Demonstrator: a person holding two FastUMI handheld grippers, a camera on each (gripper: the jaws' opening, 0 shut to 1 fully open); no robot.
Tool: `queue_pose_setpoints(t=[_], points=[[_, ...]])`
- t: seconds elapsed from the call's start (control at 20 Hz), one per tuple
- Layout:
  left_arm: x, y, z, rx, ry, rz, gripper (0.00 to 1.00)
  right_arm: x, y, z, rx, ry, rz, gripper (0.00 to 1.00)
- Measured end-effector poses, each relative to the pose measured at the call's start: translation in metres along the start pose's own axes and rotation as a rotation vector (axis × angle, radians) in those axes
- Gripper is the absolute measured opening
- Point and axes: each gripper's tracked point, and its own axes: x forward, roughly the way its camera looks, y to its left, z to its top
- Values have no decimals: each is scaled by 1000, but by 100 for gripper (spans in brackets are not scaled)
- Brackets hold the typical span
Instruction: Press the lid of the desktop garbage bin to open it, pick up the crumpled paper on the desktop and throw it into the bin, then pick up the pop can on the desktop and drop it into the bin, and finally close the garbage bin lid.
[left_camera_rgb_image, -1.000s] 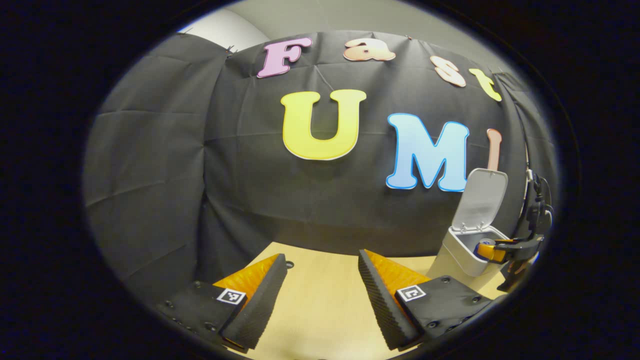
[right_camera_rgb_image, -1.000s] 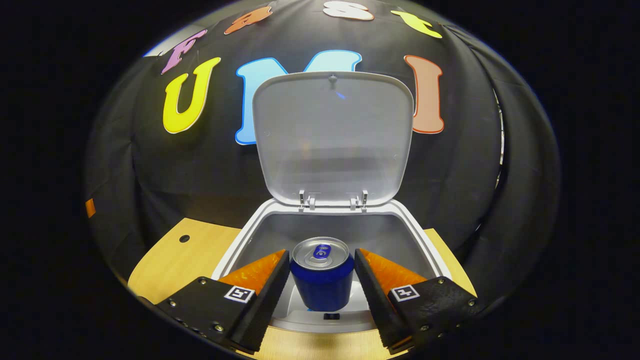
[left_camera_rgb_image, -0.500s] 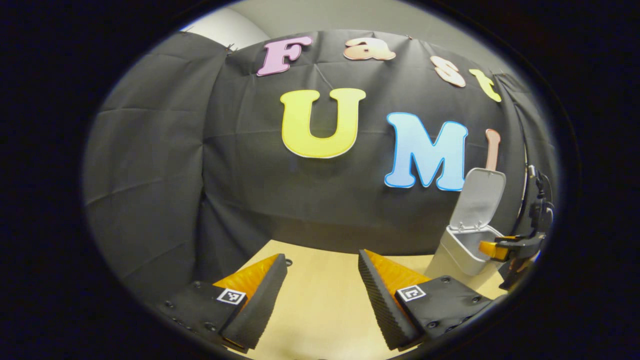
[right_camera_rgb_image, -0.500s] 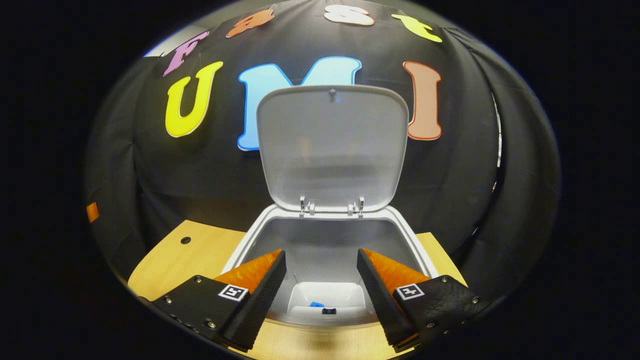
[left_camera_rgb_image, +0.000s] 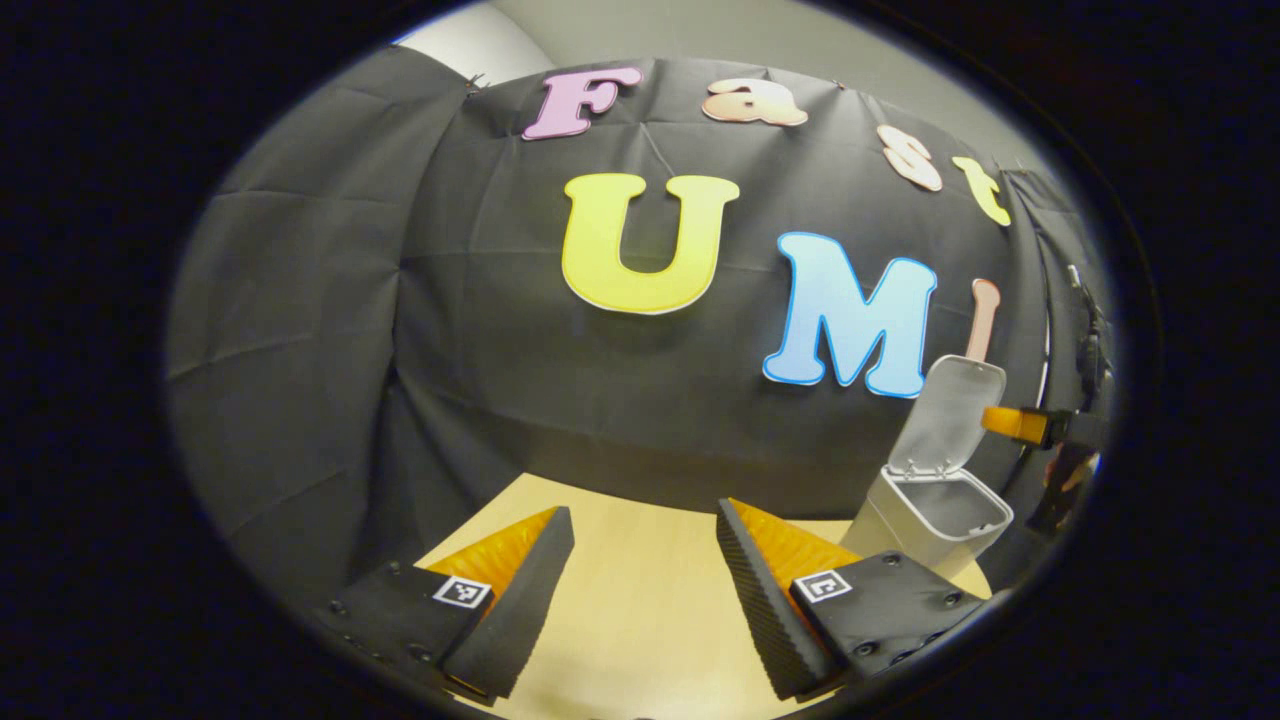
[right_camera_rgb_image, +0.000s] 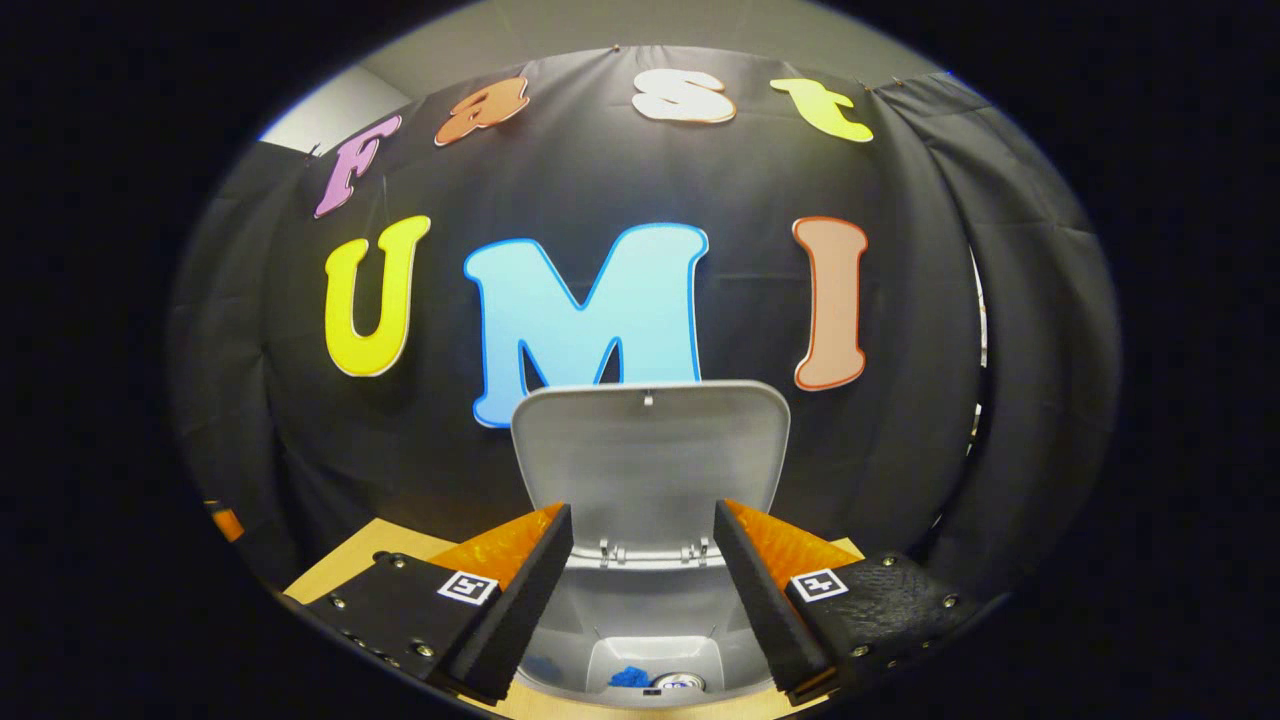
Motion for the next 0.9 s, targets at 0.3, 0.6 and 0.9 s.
queue_pose_setpoints(t=[0.3,0.6,0.9], points=[[0,10,8,24,-10,4,96,16,0,47,3,-77,-20,91],[-4,15,8,40,-10,6,96,44,-7,79,-11,-123,-54,91],[-4,16,13,65,-21,11,96,65,-5,68,-30,-94,-58,89]])
